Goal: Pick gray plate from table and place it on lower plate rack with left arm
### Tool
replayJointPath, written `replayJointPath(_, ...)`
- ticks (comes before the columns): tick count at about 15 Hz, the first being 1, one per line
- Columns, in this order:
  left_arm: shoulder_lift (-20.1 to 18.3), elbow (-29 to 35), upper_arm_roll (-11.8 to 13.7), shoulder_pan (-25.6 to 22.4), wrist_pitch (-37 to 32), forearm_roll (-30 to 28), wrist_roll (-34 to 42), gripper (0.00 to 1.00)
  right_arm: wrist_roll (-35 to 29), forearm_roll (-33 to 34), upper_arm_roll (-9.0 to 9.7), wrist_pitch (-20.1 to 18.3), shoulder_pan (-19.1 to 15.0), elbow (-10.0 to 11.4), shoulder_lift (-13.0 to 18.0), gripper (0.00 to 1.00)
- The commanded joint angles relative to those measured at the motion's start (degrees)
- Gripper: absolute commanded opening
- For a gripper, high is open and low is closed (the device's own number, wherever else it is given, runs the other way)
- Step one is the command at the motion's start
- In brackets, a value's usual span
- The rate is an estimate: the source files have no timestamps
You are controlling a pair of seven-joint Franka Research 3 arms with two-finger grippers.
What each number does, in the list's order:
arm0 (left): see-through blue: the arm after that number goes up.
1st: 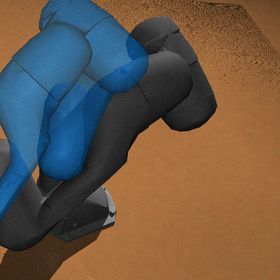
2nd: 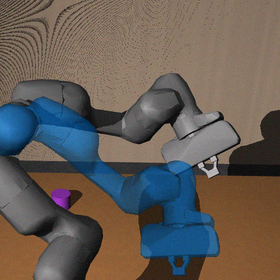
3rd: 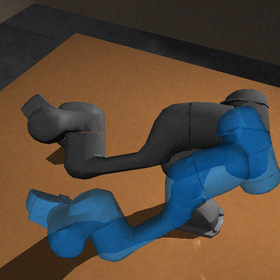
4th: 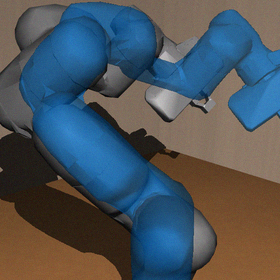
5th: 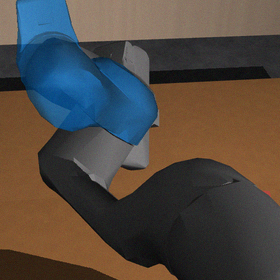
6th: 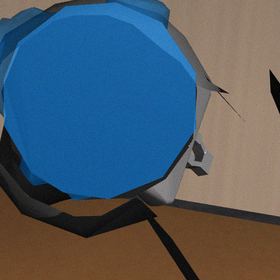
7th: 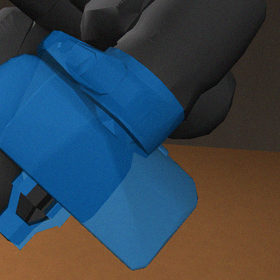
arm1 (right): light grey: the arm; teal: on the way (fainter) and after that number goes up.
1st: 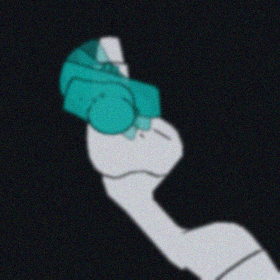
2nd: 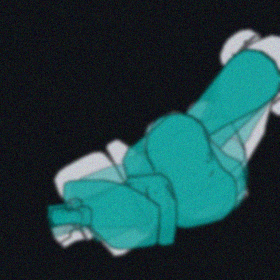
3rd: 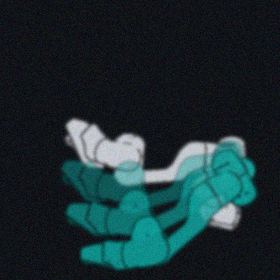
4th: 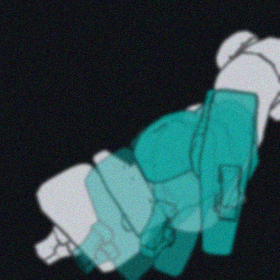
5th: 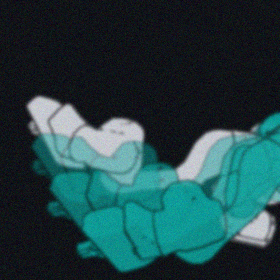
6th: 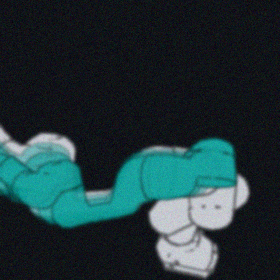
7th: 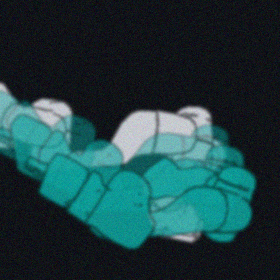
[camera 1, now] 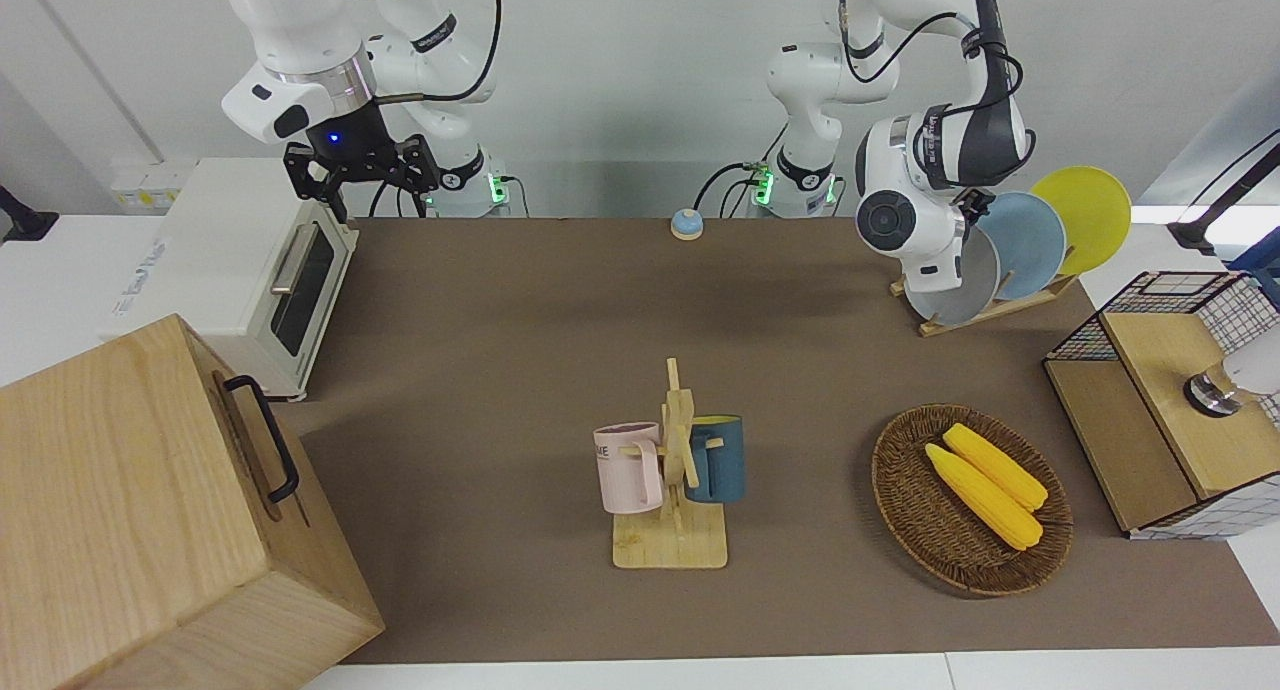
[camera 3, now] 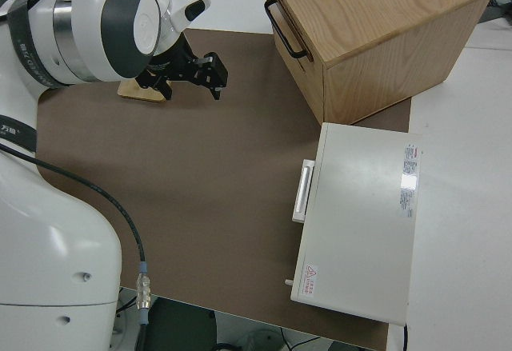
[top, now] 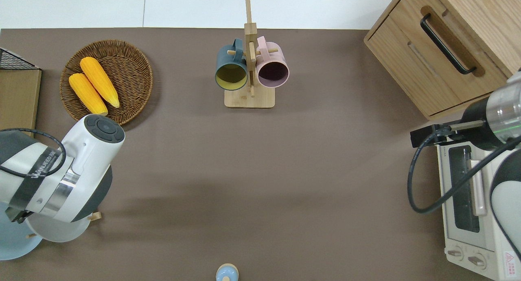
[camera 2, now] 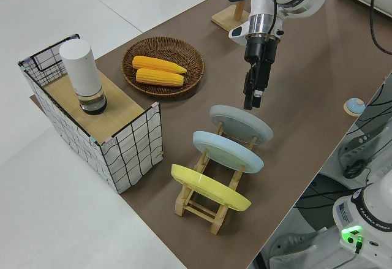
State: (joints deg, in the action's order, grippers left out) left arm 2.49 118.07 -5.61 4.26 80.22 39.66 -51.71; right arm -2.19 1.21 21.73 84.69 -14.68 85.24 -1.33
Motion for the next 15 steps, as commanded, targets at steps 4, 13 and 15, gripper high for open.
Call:
replayJointPath(4, -2.22, -9.87, -0.55, 0.4, 2.83, -13.8, 0.03, 1.0, -0.8, 0.11, 1.38, -0.94, -1.49, -0.6, 0.1, 0.983)
replayJointPath(13, -10.4, -12.95, 0.42, -1.26, 2.58, -26.11, 29.07, 1.0, -0.8, 0.19, 1.38, -0.94, -1.49, -0.6, 0.1, 0.983)
replayJointPath(15, -11.54, -13.21, 0.42, -4.86, 2.84, -29.8, 38.66, 1.0, -0.8, 0.19, 1.38, -0.94, -1.49, -0.6, 0.1, 0.983)
